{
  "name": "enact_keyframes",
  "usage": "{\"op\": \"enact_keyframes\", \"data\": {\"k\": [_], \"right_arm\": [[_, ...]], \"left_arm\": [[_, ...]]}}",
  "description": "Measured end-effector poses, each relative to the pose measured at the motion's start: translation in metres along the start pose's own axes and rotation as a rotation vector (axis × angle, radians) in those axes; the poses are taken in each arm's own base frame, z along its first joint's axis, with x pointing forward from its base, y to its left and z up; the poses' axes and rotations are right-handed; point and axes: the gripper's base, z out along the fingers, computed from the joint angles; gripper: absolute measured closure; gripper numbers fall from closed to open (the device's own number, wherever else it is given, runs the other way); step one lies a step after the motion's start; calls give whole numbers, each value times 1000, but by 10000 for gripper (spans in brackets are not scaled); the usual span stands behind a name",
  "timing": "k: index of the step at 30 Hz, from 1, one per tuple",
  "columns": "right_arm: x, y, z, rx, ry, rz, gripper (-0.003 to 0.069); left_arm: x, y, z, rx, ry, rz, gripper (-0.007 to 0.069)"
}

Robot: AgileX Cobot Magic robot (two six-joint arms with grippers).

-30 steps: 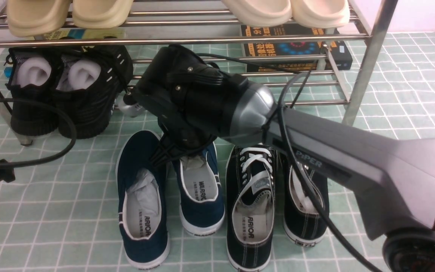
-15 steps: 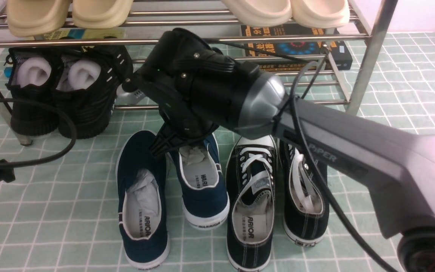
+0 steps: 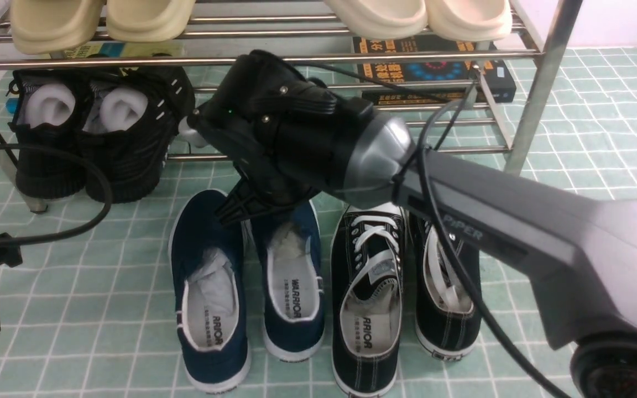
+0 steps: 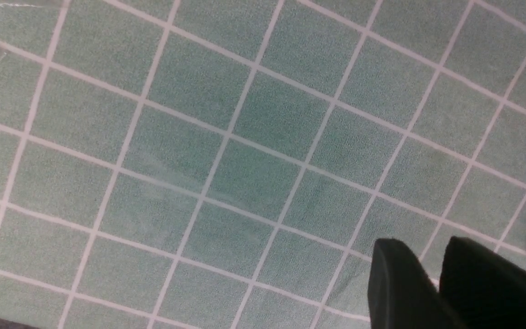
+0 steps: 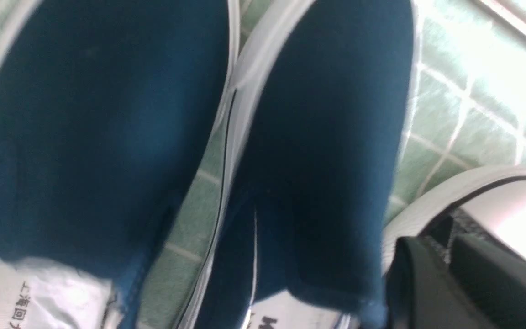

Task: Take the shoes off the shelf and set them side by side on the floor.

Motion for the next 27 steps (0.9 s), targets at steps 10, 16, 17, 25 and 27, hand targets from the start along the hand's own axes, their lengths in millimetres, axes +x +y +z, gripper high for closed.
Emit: {"op": "enact_keyframes", "data": {"k": [10, 16, 17, 25, 27], "right_arm": [[-4, -5, -40, -122, -29, -43, 220], [-7, -41, -146, -237, -214, -87, 283], [-6, -47, -160, -252, -239, -88, 309], [43, -105, -273, -367, -399, -51, 620], [73, -128, -300, -378, -429, -42, 671]], "left_arm": [[0, 0, 0, 0, 0, 0, 446], [0, 0, 0, 0, 0, 0, 445], [0, 0, 0, 0, 0, 0, 445], [0, 0, 0, 0, 0, 0, 434], [0, 0, 0, 0, 0, 0, 434]]}}
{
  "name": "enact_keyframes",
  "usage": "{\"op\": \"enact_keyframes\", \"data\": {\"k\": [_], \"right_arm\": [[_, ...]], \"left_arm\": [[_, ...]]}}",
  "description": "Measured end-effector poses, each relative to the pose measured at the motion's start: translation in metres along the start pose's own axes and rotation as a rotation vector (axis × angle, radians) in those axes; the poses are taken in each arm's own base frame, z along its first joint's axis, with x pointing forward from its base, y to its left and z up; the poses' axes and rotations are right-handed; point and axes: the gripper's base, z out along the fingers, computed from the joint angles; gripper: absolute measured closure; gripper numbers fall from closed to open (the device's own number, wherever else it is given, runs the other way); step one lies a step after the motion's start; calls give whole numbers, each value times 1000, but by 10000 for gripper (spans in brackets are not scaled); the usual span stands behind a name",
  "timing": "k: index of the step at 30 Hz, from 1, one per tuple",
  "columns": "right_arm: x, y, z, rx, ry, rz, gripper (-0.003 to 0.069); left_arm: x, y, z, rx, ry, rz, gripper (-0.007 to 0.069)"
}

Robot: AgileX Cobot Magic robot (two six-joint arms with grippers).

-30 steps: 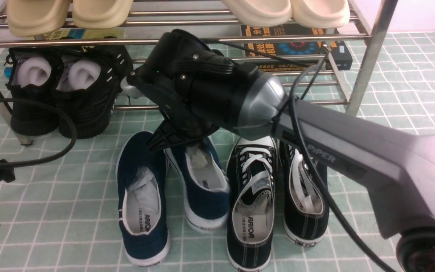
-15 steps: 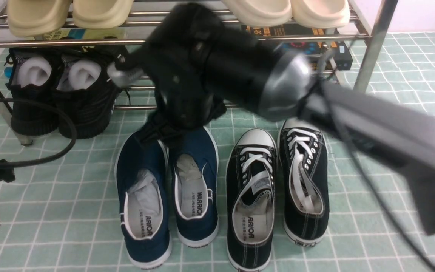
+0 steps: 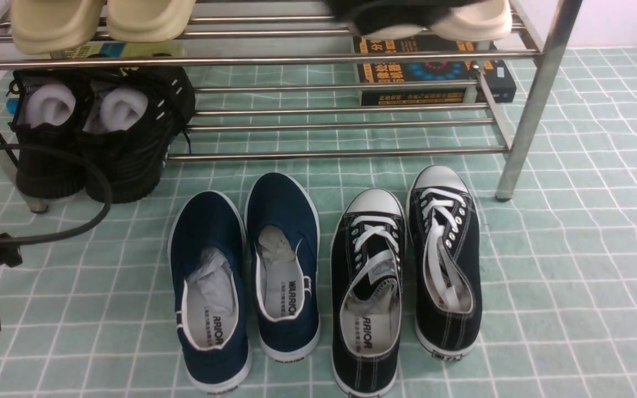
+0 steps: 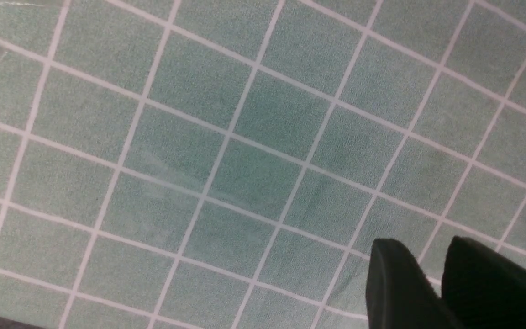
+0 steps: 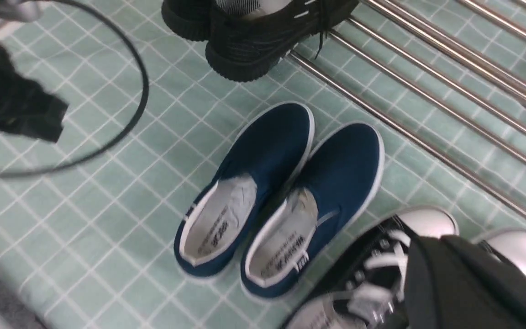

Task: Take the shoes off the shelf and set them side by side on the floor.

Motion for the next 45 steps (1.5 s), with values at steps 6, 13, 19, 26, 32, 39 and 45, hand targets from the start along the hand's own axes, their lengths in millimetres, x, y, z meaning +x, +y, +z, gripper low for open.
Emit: {"op": "enact_keyframes", "data": {"k": [6, 13, 19, 26, 32, 39, 45], "right_arm": [[78, -22, -69, -1, 9, -1, 674], [193, -38, -68, -91, -278, -54, 674], [251, -42, -45, -168, -535, -54, 674], [255, -42, -43, -179, -594, -52, 674], [257, -42, -42, -179, -591, -52, 673], [257, -42, -42, -179, -591, -52, 669], [257, -42, -42, -179, -591, -52, 666]], "left_arm": [[0, 0, 0, 0, -3, 0, 434], [0, 0, 0, -1, -4, 2, 427], [0, 0, 0, -3, 0, 2, 427], [0, 0, 0, -3, 0, 3, 427], [0, 1, 0, -13, -2, 10, 427], [-1, 2, 0, -21, -7, -48, 425], [-1, 3, 0, -33, -10, -55, 425]]}}
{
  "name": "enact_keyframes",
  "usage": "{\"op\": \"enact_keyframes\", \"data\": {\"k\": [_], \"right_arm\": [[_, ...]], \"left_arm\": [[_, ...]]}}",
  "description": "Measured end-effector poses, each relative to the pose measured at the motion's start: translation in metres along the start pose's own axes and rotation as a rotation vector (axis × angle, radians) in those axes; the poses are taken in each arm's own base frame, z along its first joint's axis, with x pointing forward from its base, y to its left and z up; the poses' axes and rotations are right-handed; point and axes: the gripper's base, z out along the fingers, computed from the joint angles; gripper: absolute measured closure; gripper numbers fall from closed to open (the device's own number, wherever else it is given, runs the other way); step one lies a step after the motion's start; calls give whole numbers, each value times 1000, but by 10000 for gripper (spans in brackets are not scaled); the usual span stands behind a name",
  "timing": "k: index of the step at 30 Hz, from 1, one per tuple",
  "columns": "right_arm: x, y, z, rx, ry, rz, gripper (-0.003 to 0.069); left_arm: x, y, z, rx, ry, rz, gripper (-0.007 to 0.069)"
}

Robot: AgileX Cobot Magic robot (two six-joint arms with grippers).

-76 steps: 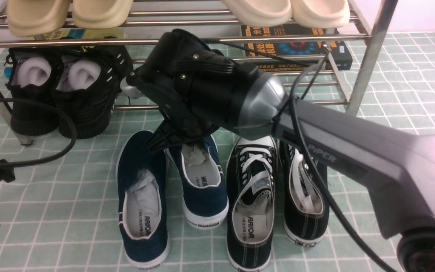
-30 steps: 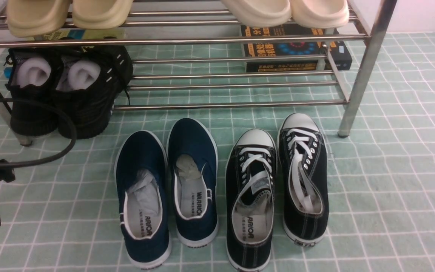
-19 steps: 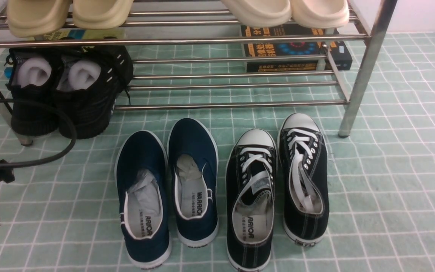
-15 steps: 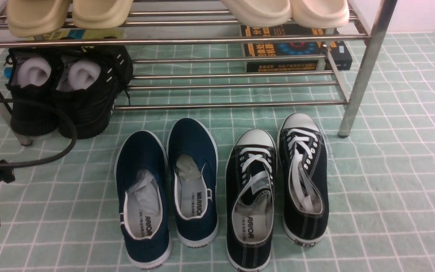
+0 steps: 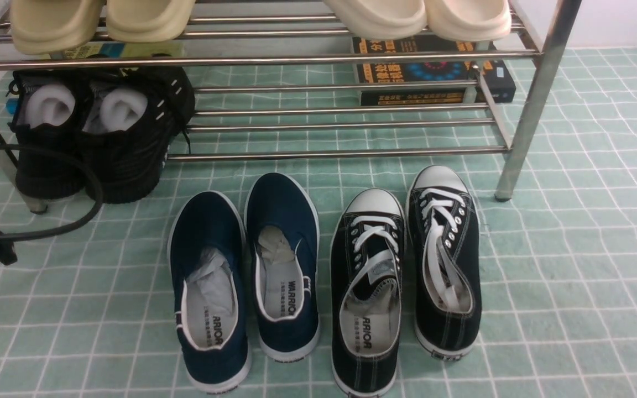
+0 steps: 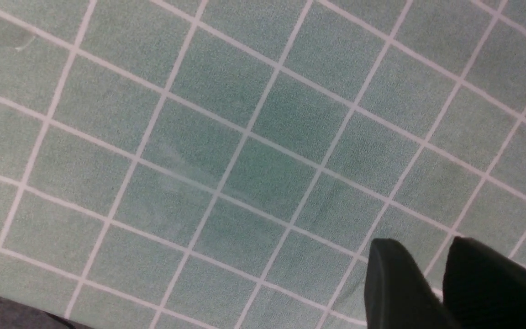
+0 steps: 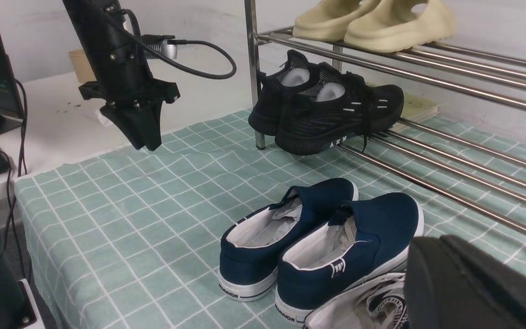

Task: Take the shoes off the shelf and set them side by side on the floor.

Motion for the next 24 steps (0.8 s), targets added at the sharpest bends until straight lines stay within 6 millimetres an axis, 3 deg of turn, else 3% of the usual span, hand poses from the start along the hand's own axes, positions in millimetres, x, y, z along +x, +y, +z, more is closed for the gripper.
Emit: {"op": "enact_keyframes", "data": {"k": [5, 9, 13, 18, 19, 21, 24], "right_arm": [[1, 0, 0, -3, 5, 12, 662], [15, 0, -4, -12, 14, 57, 659], [43, -8, -13, 76, 9, 86, 658], [91, -25, -27, 335, -13, 105, 655], [91, -25, -28, 345, -20, 104, 654], [115, -33, -30, 474, -9, 119, 652], [135, -40, -31, 594, 36, 147, 648]], "left_arm": [[0, 2, 0, -17, -3, 10, 424], [0, 2, 0, -22, 0, 11, 424], [0, 2, 0, -19, 4, 7, 424], [1, 2, 0, -20, 11, 6, 420], [1, 2, 0, -20, 11, 6, 420], [2, 2, 0, -22, 20, 17, 417], [2, 2, 0, -24, 28, 62, 417]]}}
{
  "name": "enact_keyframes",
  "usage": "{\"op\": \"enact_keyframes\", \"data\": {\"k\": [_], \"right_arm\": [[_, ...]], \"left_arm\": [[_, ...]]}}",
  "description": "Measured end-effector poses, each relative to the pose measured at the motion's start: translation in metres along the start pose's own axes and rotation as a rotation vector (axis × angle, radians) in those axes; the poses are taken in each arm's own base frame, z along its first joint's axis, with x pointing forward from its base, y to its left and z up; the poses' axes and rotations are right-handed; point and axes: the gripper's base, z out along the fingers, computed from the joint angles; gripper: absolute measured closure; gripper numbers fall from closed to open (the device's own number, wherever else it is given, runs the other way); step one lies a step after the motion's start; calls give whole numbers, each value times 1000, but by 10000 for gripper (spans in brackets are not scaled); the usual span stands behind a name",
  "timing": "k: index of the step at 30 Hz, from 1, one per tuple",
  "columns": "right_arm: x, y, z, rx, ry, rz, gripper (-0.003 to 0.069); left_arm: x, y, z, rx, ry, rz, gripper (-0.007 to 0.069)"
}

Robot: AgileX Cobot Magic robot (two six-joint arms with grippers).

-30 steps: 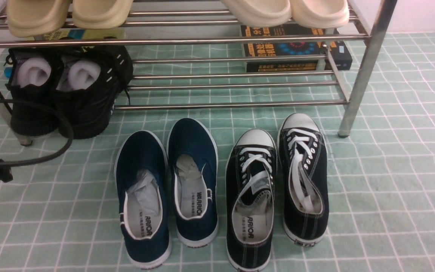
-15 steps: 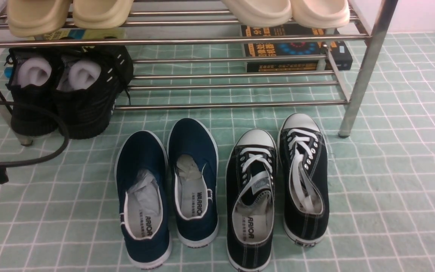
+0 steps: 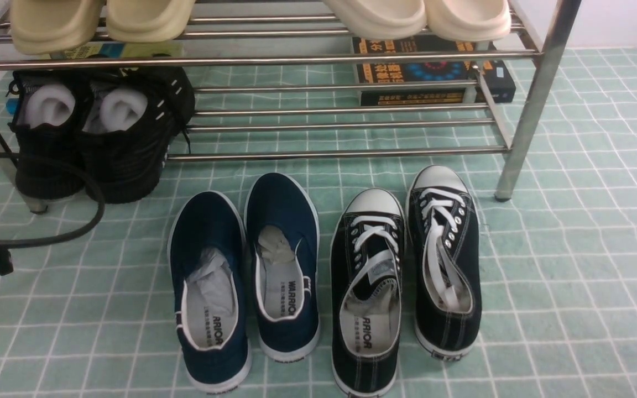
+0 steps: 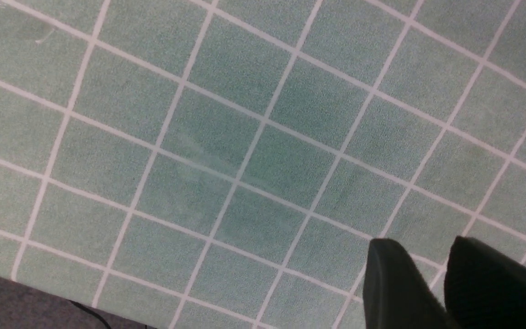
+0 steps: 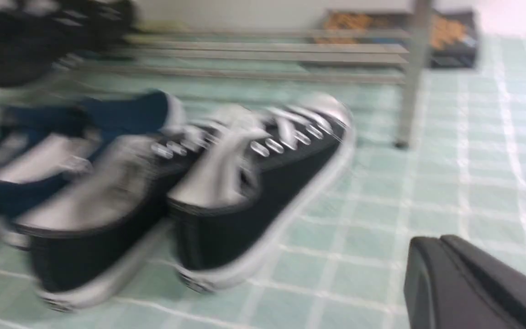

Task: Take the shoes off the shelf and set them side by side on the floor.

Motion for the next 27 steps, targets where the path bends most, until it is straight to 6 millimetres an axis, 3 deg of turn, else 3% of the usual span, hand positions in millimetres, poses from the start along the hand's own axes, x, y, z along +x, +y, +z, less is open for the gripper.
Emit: {"op": "enact_keyframes", "data": {"k": [4, 13, 16, 19, 23, 27], "right_arm": [[19, -10, 3, 138, 83, 29, 644], [19, -17, 1, 274, 88, 67, 636], [19, -18, 0, 298, 85, 74, 631], [19, -18, 0, 304, 84, 75, 629], [19, -18, 0, 304, 85, 75, 622], [19, -18, 0, 304, 85, 75, 620]], "left_arm": [[1, -1, 0, -1, 6, 49, 417], [10, -26, 0, 19, 43, 219, 427], [19, -43, -4, 31, 94, 312, 515], [22, -63, -20, 62, 59, 427, 602], [42, -82, -53, 135, -60, 583, 624], [76, -76, -80, 212, -152, 673, 624]]}}
